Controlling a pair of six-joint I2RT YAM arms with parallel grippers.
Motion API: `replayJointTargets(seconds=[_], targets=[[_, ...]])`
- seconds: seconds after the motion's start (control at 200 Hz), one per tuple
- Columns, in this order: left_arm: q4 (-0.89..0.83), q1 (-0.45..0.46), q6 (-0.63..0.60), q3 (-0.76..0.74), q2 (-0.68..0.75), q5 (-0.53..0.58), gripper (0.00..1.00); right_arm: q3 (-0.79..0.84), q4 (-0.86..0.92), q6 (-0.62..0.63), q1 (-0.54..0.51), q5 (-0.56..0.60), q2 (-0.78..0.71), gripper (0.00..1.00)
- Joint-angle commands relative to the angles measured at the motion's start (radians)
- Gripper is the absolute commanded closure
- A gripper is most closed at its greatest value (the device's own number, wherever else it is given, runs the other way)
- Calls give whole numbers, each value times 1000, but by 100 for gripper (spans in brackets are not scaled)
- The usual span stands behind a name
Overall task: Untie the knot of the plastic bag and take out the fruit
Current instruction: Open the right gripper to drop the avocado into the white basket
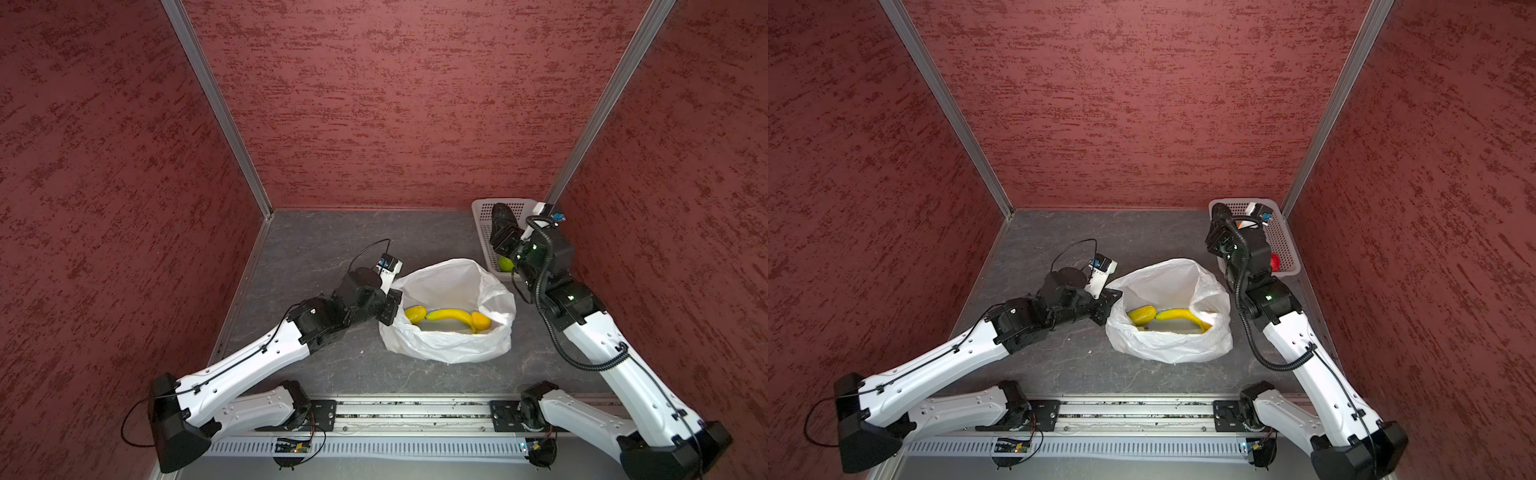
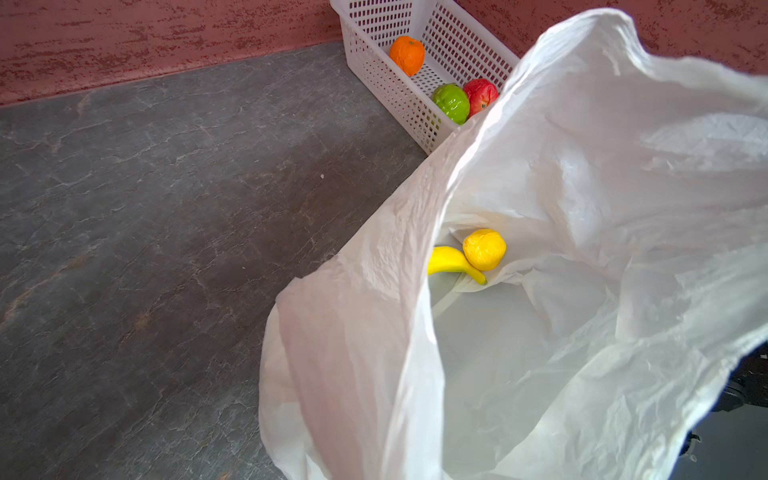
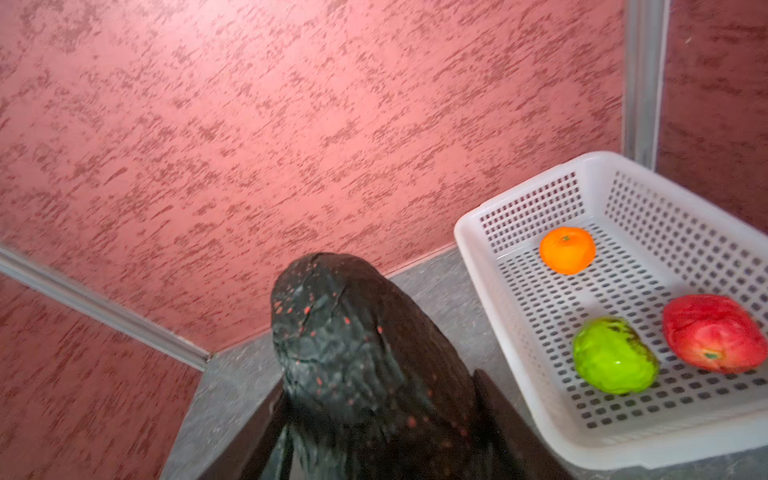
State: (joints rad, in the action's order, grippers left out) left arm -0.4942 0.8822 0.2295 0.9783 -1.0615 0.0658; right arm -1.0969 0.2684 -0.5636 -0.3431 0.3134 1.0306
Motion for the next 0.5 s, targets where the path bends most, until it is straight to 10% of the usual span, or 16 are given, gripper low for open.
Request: replayJointTargets(seconds=[0.0,0.496], targets=[[1,-15,-28,-1,31,27,100,-20,-65,35,59,30,12,61],[20,-36,-52,7,51,25,100,-6,-156,88,337,-177,367,59]])
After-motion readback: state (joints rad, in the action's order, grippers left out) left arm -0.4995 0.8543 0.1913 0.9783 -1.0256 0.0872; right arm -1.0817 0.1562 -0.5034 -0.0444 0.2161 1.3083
